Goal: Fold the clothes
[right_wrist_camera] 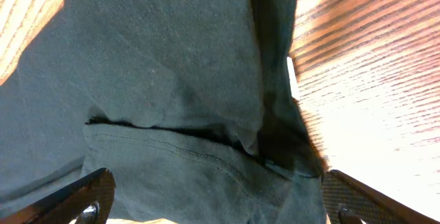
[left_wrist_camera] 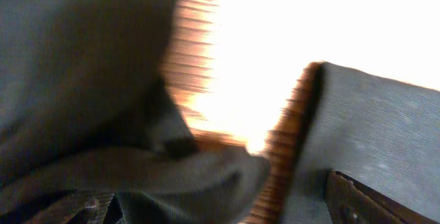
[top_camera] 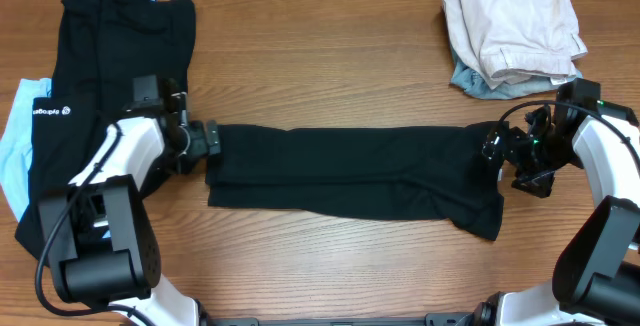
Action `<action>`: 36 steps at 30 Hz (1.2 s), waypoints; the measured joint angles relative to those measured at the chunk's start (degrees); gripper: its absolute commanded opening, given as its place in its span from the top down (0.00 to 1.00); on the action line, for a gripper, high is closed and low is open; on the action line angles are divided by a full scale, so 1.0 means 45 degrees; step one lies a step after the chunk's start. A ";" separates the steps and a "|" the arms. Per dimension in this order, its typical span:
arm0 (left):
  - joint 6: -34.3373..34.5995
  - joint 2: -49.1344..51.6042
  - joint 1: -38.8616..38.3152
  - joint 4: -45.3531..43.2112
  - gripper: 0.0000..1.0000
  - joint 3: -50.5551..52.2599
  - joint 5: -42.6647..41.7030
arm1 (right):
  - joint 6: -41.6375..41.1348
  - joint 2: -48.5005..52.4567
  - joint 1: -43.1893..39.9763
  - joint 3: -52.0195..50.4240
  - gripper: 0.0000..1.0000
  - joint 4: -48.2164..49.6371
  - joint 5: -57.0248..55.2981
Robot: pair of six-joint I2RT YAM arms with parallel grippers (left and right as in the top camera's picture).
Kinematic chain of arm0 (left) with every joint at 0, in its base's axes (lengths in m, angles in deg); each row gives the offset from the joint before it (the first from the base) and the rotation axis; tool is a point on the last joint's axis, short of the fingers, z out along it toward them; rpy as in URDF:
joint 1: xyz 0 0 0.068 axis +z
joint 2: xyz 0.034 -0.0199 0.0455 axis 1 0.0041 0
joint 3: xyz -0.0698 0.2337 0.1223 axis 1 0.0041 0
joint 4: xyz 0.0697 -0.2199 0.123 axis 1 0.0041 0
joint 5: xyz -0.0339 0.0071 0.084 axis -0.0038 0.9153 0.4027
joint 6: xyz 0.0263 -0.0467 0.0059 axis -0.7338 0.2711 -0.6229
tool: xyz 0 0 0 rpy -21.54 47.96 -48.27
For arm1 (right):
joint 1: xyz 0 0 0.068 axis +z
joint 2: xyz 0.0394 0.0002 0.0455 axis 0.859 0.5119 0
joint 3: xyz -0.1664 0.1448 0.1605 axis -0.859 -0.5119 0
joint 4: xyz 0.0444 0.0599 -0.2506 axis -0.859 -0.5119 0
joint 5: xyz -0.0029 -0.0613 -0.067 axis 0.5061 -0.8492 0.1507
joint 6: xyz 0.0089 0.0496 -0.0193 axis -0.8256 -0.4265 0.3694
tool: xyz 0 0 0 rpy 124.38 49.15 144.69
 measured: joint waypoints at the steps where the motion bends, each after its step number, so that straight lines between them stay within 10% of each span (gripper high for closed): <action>1: 0.0141 0.0000 0.0155 -0.0039 0.00 0.0000 0.0010 | 0.0005 0.0000 0.0000 0.0000 0.00 0.0005 -0.0010; 18: -0.0933 -0.0165 0.1010 0.0801 0.00 -0.1044 -0.4109 | 0.0325 0.0000 0.0000 0.0000 0.00 -0.0112 -0.0092; 36: -0.2856 0.0131 -0.0811 0.2006 0.05 -0.1292 -0.3750 | 0.0325 0.0000 0.0000 0.0000 0.00 -0.0068 -0.0092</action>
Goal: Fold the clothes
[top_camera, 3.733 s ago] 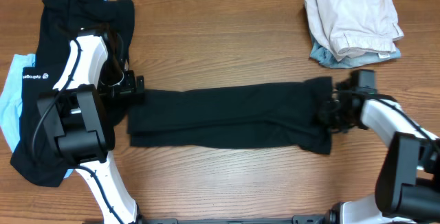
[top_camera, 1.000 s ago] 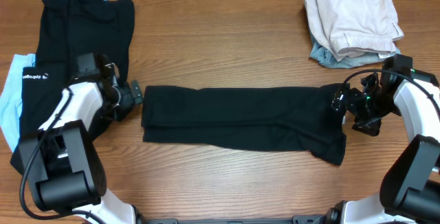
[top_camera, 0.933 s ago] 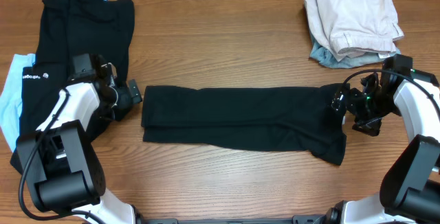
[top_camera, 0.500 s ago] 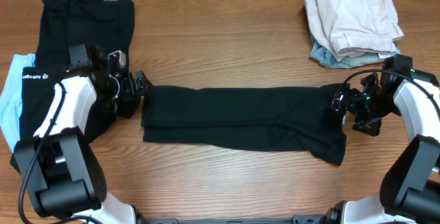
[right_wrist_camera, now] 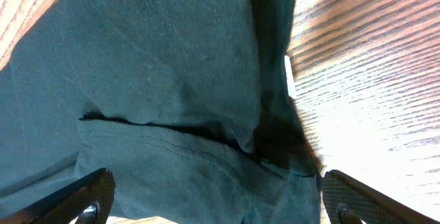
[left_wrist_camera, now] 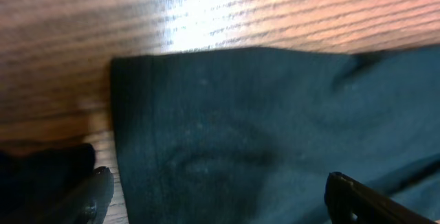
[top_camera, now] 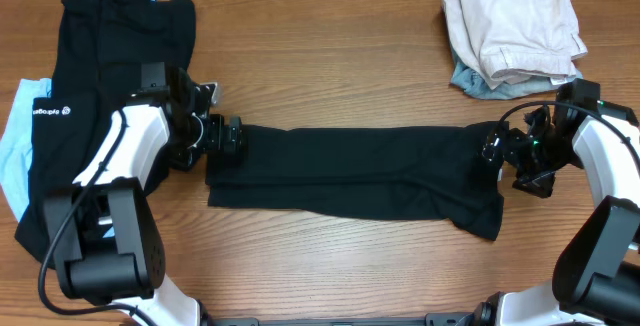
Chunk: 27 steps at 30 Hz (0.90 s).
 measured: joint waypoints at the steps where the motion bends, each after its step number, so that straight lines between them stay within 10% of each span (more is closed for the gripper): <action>1: -0.0019 0.0097 0.0000 0.0083 0.05 0.0000 0.0005 | 0.0005 0.0000 0.0000 0.0000 0.00 0.0005 0.0000; 17: 0.0170 0.0321 0.0000 -0.0879 0.17 0.1141 0.0593 | 0.0000 0.0000 0.0000 0.0000 0.00 0.0321 0.0000; 22: 0.0364 0.0194 0.0015 -0.1817 0.76 0.1666 0.0816 | 0.0000 0.0000 0.0000 0.0000 0.00 0.0437 0.0000; 27: 0.0403 0.0194 0.0010 -0.1996 0.80 0.1948 0.0714 | 0.0000 0.0000 0.0000 0.0000 0.00 0.0452 -0.0005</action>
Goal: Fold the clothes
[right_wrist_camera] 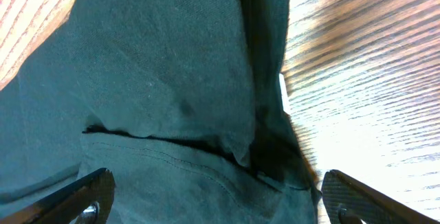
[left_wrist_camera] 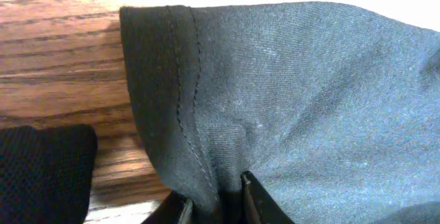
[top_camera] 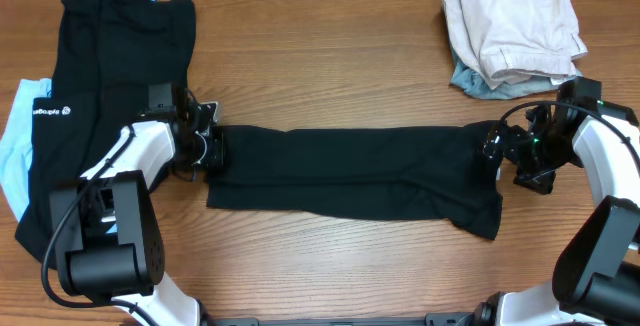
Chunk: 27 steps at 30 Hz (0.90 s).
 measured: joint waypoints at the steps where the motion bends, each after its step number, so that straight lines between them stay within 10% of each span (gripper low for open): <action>1: 0.0005 -0.0005 0.0000 -0.0005 0.85 0.0010 -0.0015 | 0.0000 0.0000 0.0000 0.0000 0.00 -0.0005 0.0005; 19: 0.0233 0.0486 0.0000 0.3818 0.96 -0.2555 0.0189 | -0.0010 0.0000 0.0170 0.0005 0.01 0.0423 0.0952; 27: 0.0170 0.0520 0.0000 0.7562 0.96 -0.7169 0.1307 | -0.0034 0.0000 0.1899 0.0000 0.34 0.1098 0.1243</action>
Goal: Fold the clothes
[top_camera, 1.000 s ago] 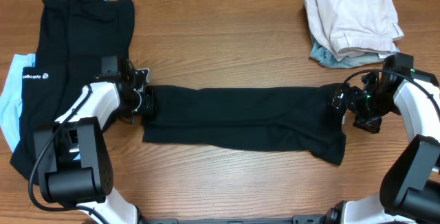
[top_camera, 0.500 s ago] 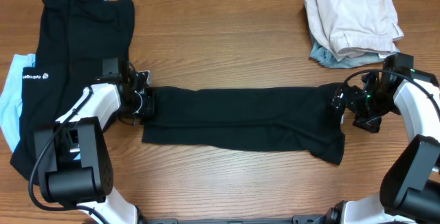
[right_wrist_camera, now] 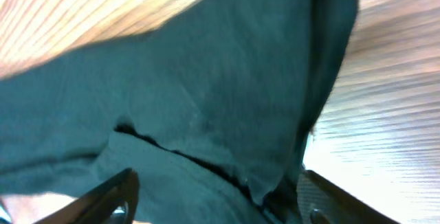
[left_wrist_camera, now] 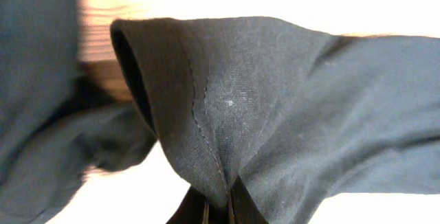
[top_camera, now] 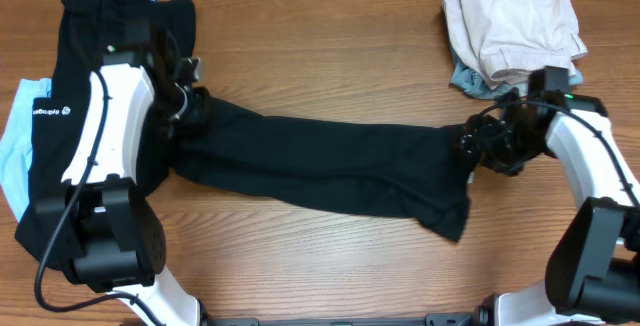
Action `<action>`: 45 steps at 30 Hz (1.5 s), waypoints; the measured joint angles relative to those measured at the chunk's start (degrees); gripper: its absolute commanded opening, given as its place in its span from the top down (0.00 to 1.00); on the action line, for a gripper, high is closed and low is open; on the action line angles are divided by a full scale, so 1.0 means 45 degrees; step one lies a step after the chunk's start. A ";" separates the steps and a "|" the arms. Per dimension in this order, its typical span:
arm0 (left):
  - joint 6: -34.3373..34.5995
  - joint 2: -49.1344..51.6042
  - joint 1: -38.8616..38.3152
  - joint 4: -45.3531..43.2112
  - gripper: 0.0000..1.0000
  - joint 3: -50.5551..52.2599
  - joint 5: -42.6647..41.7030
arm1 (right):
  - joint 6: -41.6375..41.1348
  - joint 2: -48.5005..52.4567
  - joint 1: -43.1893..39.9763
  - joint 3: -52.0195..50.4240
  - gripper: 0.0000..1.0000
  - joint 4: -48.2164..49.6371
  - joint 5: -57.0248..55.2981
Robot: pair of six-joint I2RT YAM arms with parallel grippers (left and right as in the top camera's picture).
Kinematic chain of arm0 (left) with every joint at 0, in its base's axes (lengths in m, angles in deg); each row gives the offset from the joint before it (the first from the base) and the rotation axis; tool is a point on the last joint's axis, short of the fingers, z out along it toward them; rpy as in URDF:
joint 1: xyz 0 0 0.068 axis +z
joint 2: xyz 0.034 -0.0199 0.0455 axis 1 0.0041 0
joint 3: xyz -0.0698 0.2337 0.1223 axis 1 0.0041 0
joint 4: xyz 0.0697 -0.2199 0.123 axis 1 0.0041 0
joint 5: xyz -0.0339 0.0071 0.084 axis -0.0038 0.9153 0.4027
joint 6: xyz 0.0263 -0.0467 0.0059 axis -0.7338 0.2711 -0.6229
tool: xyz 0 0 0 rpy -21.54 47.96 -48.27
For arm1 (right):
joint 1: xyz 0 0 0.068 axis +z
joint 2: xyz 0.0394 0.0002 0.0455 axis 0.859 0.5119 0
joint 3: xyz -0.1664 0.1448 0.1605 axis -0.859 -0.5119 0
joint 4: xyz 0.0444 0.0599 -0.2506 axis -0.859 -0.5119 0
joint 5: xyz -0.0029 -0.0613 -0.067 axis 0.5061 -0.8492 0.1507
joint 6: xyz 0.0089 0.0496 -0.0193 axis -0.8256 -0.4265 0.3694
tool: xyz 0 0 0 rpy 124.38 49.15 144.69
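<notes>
A long black garment lies slanted across the wooden table, its left end higher than its right. My left gripper is shut on the hem at the left end; in the left wrist view the hem folds over and is pinched between the fingertips. My right gripper stands open over the garment's right end. In the right wrist view its fingers are set wide apart, with the cloth lying between them.
A pile of black clothes lies at the left, right beside the left gripper, with a light blue garment under it. Folded beige clothes on a grey-blue piece sit at the back right.
The left gripper, still shut on the hem, has moved back and to the left, taking the garment's left end with it. The garment now lies slanted. The right gripper and right end have shifted left.
First the garment lay straight across the table with an open gripper at each end. The left gripper then stood open over the left hem, then was shut on it. Now that end is drawn toward the black pile, while the right gripper stays open.
</notes>
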 measured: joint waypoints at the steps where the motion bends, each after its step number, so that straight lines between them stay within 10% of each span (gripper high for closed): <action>1: -0.0058 -0.0005 0.0000 0.0437 0.96 -0.0476 0.0146 | -0.0141 0.0000 0.0228 0.0000 0.35 0.0160 0.0029; 45: 0.2370 0.2273 -0.7057 -0.0816 0.96 -0.1229 -0.0194 | -0.0350 0.0000 0.1103 0.0000 0.23 0.1069 0.0194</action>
